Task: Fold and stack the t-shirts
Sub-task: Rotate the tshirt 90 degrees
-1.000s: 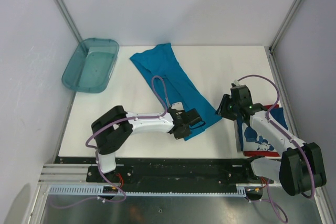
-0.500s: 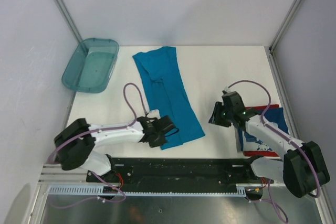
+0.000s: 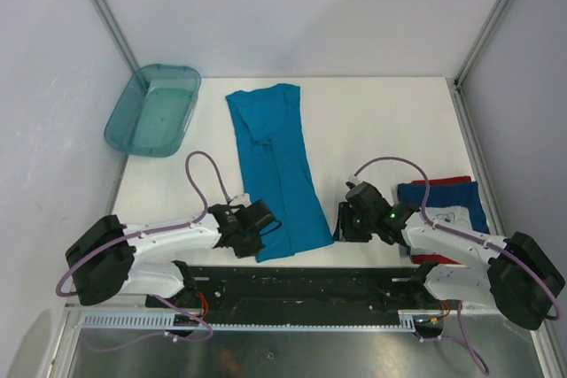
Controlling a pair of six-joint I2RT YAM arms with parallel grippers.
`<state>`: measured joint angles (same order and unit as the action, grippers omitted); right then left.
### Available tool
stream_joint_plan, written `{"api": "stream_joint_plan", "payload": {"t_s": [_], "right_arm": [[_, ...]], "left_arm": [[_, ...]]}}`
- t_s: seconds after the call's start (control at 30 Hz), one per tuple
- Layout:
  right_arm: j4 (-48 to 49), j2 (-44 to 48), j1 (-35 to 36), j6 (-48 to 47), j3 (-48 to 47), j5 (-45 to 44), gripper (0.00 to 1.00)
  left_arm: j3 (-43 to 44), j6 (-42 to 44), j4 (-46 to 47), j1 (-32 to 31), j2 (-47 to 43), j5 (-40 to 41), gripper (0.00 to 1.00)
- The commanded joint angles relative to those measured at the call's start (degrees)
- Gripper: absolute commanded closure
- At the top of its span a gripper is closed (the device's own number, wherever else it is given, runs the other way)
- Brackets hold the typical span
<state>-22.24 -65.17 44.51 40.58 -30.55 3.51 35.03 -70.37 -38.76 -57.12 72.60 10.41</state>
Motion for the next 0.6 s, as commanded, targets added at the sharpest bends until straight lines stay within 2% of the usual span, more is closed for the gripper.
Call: {"api": "stream_joint_plan", "payload": {"t_s": [0.0, 0.57], "right_arm": [[1.87, -0.91, 1.55, 1.62, 0.05, -0.71, 0.58], [7.76, -7.32, 4.81, 4.35, -0.18, -1.96, 0.62]], "left_arm": [[-1.06, 0.75, -1.1, 0.61, -1.79, -0.77, 1.0], [-3.05, 0.77, -1.0, 1.74, -4.63, -1.46, 1.0]]}}
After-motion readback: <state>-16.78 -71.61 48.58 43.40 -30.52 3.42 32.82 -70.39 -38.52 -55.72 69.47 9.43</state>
